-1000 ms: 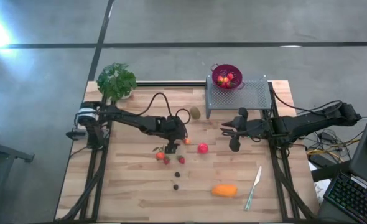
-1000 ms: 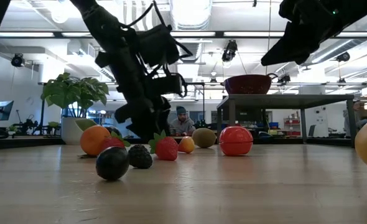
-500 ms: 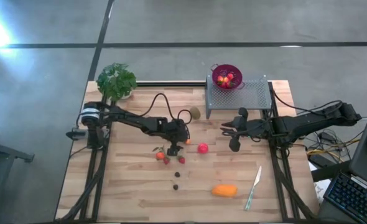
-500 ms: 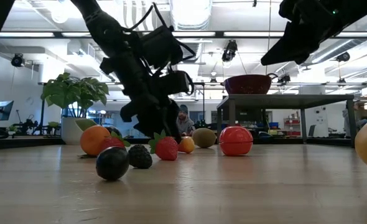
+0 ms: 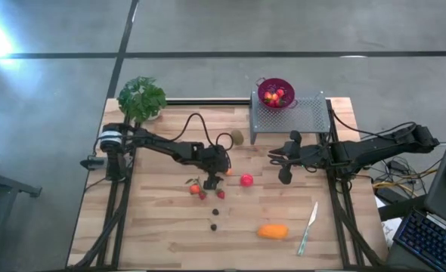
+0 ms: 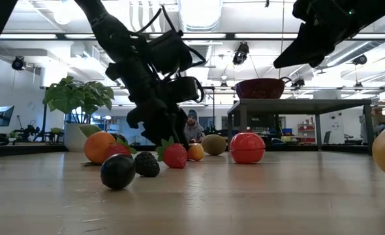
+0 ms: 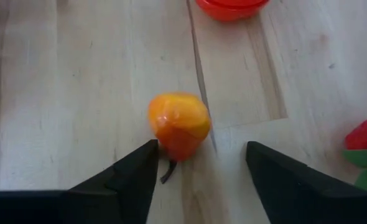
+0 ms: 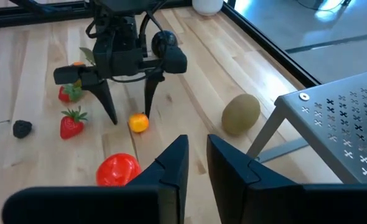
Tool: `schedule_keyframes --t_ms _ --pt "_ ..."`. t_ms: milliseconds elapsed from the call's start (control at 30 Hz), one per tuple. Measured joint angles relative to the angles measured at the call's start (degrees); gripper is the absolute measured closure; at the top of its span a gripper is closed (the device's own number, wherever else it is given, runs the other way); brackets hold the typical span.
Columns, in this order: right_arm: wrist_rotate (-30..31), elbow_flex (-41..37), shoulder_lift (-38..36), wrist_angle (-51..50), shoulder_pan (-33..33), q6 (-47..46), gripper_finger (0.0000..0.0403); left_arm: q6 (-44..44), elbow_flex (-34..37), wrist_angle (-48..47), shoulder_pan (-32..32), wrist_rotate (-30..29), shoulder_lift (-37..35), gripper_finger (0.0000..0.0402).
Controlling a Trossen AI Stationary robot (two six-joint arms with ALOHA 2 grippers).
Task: Pick & Place Fruit
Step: Put the peach into the violet strainer bowl on the shelf
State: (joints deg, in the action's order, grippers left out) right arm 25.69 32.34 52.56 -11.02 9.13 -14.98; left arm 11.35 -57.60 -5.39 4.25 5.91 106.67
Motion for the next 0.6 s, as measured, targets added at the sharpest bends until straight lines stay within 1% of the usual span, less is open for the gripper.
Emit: schedule_keyframes --t_ms 367,600 --pt "0.0 0.0 0.0 -0.1 0.0 0.0 0.0322 -0.9 0.1 -0.5 -0.1 -0.7 0.0 0.0263" --pt "0.0 0.0 0.0 -0.1 0.0 0.0 0.0306 -1.0 0.1 -0.7 0.0 -1.4 0.0 0.0323"
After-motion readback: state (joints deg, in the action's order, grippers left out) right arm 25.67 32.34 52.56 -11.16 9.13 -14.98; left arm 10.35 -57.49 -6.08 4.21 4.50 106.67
